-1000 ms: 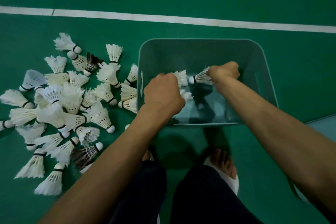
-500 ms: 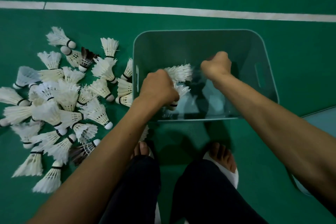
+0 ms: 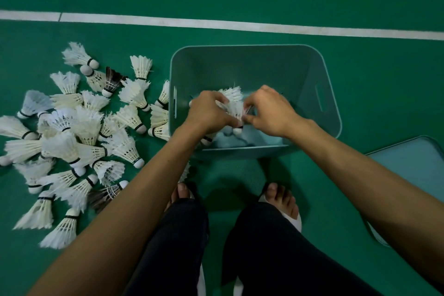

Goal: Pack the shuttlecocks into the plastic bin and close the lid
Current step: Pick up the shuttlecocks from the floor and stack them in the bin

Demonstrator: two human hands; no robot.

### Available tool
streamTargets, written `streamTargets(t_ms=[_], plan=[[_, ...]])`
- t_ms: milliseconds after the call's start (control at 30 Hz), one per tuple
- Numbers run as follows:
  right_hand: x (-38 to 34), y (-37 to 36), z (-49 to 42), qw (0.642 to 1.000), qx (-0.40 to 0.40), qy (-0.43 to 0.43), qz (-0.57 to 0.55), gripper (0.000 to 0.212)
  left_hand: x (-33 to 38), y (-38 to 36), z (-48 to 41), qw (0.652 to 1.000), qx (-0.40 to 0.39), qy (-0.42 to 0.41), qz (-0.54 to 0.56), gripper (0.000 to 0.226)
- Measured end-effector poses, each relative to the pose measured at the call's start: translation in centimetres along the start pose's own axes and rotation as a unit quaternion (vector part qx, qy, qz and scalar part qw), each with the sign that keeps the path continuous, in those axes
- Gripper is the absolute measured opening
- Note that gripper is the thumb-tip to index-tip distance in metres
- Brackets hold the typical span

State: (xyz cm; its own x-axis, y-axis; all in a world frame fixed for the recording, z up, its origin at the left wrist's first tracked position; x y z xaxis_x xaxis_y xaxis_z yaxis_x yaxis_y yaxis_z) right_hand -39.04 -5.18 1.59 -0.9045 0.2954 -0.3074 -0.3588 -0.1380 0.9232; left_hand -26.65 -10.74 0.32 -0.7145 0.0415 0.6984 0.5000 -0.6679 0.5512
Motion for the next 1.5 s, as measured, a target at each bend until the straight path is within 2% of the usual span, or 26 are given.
streamTargets(t_ms=[67,100,167,267,433,567,700,767,800,867,900,933,1000,1067,1133,1233,1300,1367,1433,1500], plan=[[2.9,1.2,-0.3,0.993,0.040,-0.111,-0.032,0.014,0.0,-0.4,0.1,1.000,-0.016,0.016,0.019,0.091],[4.6,2.0,-0.1,0.979,0.072,-0.178,-0.064,0.015,0.0,-0.6,0.0,0.999,-0.023,0.025,0.018,0.097],[7.9,2.8,0.3,0.939,0.129,-0.297,-0.120,0.010,-0.4,-1.2,-0.3,0.998,-0.049,0.050,-0.002,0.092],[10.4,1.9,-0.5,0.894,0.131,-0.382,-0.195,0.007,-1.3,-1.9,-0.8,0.990,-0.097,0.091,-0.049,0.075],[10.3,-1.4,-4.2,0.854,0.103,-0.402,-0.314,0.009,-1.2,-2.6,-2.3,0.985,-0.128,0.078,-0.088,0.060],[8.7,-6.6,-6.5,0.800,-0.020,-0.392,-0.454,0.026,-1.0,-2.8,-3.0,0.973,-0.167,0.046,-0.153,0.057],[7.5,-6.6,-6.6,0.781,-0.049,-0.376,-0.497,0.012,-0.6,-2.7,-3.6,0.974,-0.165,0.008,-0.152,0.065],[7.9,-5.9,-6.2,0.767,-0.029,-0.377,-0.518,0.007,-0.2,-2.6,-3.8,0.977,-0.155,-0.012,-0.148,0.066],[8.7,-5.3,-5.9,0.777,-0.004,-0.382,-0.500,0.012,0.1,-2.5,-3.7,0.978,-0.148,-0.020,-0.144,0.068],[9.9,-2.5,-5.0,0.835,0.060,-0.377,-0.397,0.025,0.8,-2.1,-3.5,0.982,-0.133,-0.039,-0.131,0.076],[9.6,-1.3,-4.4,0.852,0.075,-0.356,-0.376,0.024,1.2,-1.9,-3.2,0.984,-0.126,-0.050,-0.118,0.082],[8.7,-0.7,-3.9,0.862,0.054,-0.325,-0.385,0.022,1.6,-1.7,-3.0,0.986,-0.118,-0.061,-0.100,0.087],[5.5,-0.8,-2.7,0.874,-0.058,-0.234,-0.422,0.022,2.4,-1.1,-2.5,0.989,-0.096,-0.081,-0.076,0.091],[2.7,-0.4,-0.7,0.891,-0.137,-0.147,-0.407,0.021,3.0,-0.5,-2.1,0.991,-0.070,-0.095,-0.062,0.095],[1.6,-0.6,0.1,0.906,-0.162,-0.099,-0.379,0.014,3.4,-0.4,-1.7,0.991,-0.059,-0.110,-0.045,0.097],[1.1,-0.7,0.1,0.920,-0.146,-0.074,-0.355,0.015,3.9,-0.8,-1.1,0.988,-0.050,-0.134,-0.052,0.089],[2.0,-0.4,-0.3,0.928,-0.113,-0.097,-0.342,0.013,3.4,-0.9,-1.1,0.990,-0.036,-0.130,-0.039,0.087],[5.8,0.6,-1.2,0.946,-0.034,-0.184,-0.264,0.015,2.5,-0.6,-1.6,0.993,-0.015,-0.106,-0.049,0.084],[9.6,2.2,-1.0,0.940,0.036,-0.292,-0.174,0.021,1.1,-0.6,-2.4,0.994,-0.019,-0.051,-0.097,0.074],[10.8,3.0,-0.6,0.932,0.040,-0.336,-0.132,0.021,-0.8,-1.0,-3.0,0.985,-0.061,0.038,-0.157,0.073]])
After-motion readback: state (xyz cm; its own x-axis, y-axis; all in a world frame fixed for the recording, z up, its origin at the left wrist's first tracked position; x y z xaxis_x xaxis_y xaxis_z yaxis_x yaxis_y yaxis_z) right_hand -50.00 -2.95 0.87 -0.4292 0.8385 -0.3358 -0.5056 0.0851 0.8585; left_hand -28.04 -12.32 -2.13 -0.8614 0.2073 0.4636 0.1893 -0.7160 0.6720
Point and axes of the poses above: each hand's wrist, its own z-axis away from the middle knuckle, its own y-axis out of the back of the hand, x = y × z, the point moved 10 cm from there along -z, towards the middle knuckle, and after that the axes turned 2 degrees about -y, right-handed, at the moved point
